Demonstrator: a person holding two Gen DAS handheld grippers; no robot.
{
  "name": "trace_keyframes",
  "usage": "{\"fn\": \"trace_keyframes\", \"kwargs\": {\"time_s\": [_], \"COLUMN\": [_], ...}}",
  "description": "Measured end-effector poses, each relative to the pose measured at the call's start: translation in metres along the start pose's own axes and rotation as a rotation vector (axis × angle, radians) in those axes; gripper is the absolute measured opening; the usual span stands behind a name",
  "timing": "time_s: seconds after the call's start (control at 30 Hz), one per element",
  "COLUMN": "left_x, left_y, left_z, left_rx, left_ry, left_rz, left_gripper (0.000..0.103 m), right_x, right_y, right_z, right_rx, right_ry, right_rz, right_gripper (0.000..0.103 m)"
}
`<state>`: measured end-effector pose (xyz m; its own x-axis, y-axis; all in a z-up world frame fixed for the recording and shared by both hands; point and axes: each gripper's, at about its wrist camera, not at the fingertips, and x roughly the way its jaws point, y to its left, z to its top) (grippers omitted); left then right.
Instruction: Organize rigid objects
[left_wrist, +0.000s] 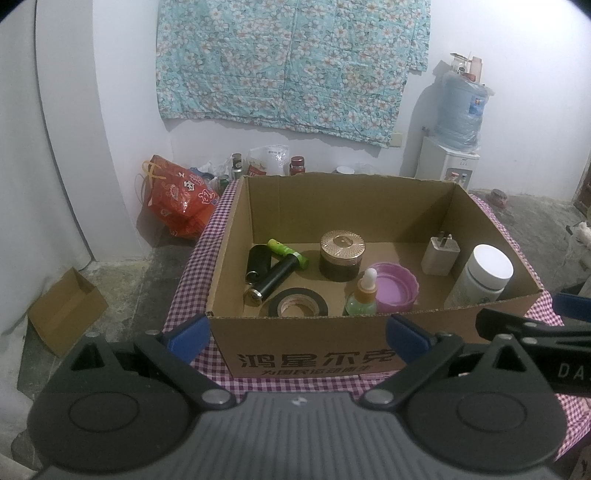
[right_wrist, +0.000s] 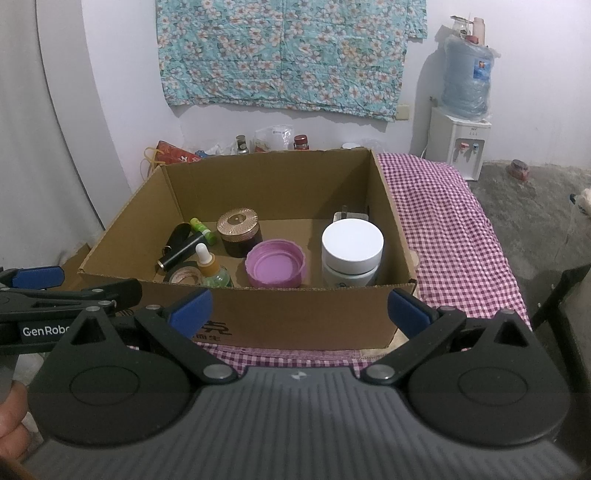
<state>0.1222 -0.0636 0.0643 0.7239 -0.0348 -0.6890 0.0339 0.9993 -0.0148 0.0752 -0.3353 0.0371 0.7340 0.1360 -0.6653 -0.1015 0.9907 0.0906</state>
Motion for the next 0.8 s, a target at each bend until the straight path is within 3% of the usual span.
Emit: {"fn": "trace_keyframes", "kwargs": {"time_s": [0.8], "left_x": [0.0003], "left_y": [-0.0007], "left_z": [0.0000], "left_rx": [0.002], "left_ry": [-0.001], "left_rz": [0.001], "left_gripper": [0.102], "right_x": [-0.0005], "right_y": [-0.0032], "right_z": [0.0008], "right_rx": [0.003], "right_ry": [0.000], "right_rz": [0.002], "right_gripper": [0.102]}}
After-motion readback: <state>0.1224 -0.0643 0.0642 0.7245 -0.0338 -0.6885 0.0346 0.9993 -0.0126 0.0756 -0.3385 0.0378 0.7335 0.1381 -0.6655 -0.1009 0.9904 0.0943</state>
